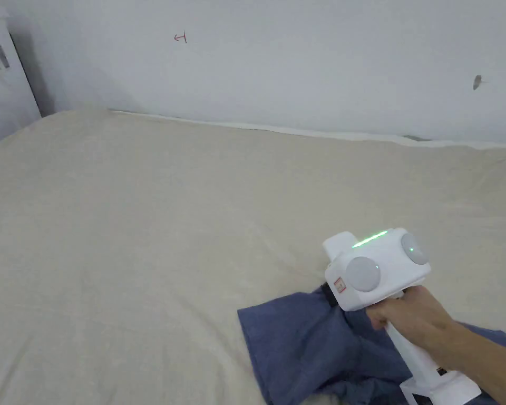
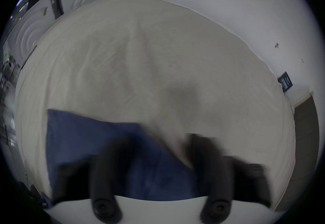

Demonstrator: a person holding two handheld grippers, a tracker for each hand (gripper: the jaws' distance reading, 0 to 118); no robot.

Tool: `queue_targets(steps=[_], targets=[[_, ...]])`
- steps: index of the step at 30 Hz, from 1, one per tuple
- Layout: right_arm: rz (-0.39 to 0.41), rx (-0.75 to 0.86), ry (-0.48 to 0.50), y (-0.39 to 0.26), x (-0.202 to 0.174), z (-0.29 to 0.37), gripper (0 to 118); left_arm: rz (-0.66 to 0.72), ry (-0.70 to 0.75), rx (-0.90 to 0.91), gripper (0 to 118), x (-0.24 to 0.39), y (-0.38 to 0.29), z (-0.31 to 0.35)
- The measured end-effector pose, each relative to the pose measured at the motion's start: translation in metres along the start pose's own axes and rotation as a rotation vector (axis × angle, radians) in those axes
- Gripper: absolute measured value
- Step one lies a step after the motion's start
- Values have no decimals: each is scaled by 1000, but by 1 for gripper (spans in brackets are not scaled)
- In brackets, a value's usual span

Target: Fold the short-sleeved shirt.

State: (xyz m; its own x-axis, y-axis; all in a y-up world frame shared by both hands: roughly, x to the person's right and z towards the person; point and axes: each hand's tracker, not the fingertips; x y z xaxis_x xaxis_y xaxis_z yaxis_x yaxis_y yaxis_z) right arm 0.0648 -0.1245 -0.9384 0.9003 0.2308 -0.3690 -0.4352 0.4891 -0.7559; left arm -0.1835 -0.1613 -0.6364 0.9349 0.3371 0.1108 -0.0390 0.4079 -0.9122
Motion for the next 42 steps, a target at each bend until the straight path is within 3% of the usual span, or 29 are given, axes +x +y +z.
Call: queue_targets(steps=[2,10,21,24,28,34,38,42], targets=[[-21,2,66,-3,17,21,5,-19,15,9,0,3,1,4],[-75,195,-100,-39,82,167,5,-45,40,141,0,22,22,53],[-365,491,-341,-154,207,433,5,-163,124,475,0,81,115,195],[-423,565,-417,-182,217,492,5,-204,171,562,0,100,146,244],[-487,630,-445,-207,233,538,5,-204,188,613,0,117,179,284],[-499,680,-462,-213,232,582,5,-169,187,669,0,133,210,345],[-495,730,-479,-200,231,603,5,-163,222,704,0,126,202,324],[-486,758,-500,-183,232,614,5,-141,232,693,0,139,210,360]])
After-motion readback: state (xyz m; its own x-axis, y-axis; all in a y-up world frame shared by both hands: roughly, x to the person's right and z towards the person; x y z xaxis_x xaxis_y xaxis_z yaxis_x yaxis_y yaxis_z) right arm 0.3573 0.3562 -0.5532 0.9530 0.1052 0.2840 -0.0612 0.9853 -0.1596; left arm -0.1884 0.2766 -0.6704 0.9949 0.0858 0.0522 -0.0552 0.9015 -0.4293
